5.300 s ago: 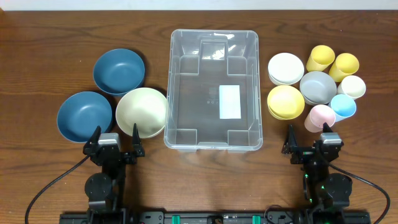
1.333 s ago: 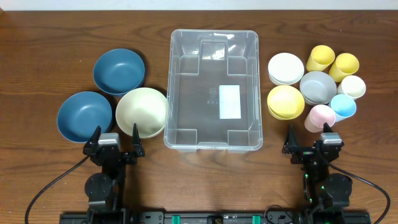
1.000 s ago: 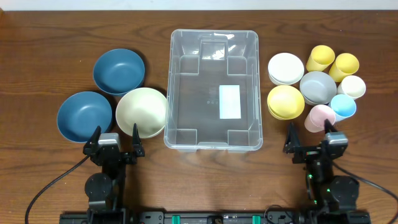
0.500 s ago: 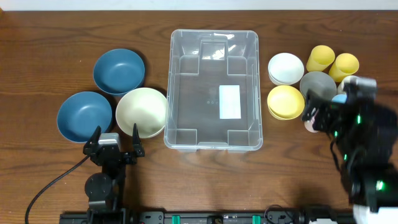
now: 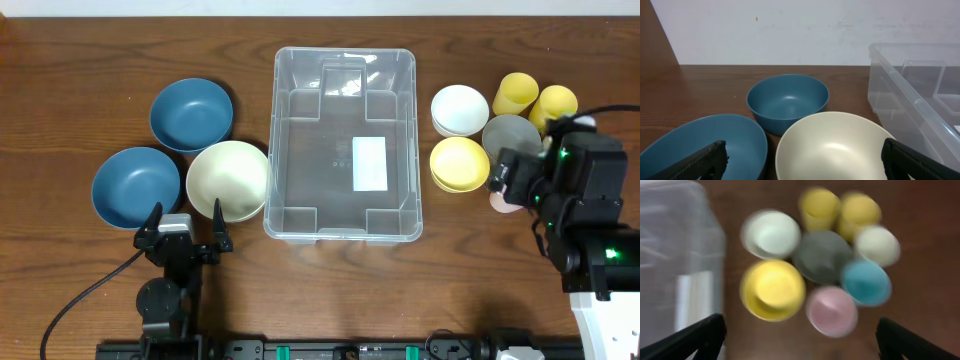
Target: Pack container
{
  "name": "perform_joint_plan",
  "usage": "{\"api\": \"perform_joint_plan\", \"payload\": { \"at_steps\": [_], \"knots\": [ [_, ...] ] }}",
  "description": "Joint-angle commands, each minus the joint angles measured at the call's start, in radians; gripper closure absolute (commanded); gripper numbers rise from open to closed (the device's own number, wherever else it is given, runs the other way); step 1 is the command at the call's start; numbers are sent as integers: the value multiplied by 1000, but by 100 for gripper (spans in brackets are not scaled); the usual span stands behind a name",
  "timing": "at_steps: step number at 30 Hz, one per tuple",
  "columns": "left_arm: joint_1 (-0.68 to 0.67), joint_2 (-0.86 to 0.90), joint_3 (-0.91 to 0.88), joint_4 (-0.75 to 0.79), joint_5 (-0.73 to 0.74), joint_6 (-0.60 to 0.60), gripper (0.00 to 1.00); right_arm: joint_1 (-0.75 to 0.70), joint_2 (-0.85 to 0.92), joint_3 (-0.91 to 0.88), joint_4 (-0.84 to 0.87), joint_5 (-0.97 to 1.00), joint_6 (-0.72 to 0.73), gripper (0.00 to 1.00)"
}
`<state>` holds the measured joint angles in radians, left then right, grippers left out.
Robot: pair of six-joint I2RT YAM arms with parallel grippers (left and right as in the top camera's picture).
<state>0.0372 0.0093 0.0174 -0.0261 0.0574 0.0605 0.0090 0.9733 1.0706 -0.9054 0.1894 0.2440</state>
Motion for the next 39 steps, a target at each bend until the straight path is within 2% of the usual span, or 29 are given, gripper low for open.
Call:
{"api": "perform_joint_plan", "payload": {
  "at_steps": [1, 4, 11, 17, 19, 23, 28, 33, 39],
  "knots": [
    [-5, -3, -13, -39, 13, 14, 2, -13, -7, 22, -78, 244, 229, 3],
    [-5, -3, -13, -39, 13, 14, 2, -15, -8, 21, -146, 236, 317, 1],
    [-5, -3, -13, -39, 13, 14, 2, -15, -8, 21, -205, 222, 343, 1],
    [-5, -3, -13, -39, 13, 14, 2, -15, -6, 5, -239, 222, 435, 1],
    [-5, -3, -13, -39, 13, 14, 2, -15, -6, -27, -219, 222, 461, 2],
    [-5, -3, -13, -39, 13, 14, 2, -15, -6, -137, -127, 221, 493, 10],
    [-5, -3, -13, -39, 13, 14, 2, -15, -6, -239, -30, 196, 502, 12],
    [-5, -3, -13, -39, 13, 14, 2, -16, -6, -249, 0, 216, 504, 11],
    [-5, -3, -13, -39, 13, 14, 2, -19, -6, -250, 54, 227, 581, 23]
  ]
}}
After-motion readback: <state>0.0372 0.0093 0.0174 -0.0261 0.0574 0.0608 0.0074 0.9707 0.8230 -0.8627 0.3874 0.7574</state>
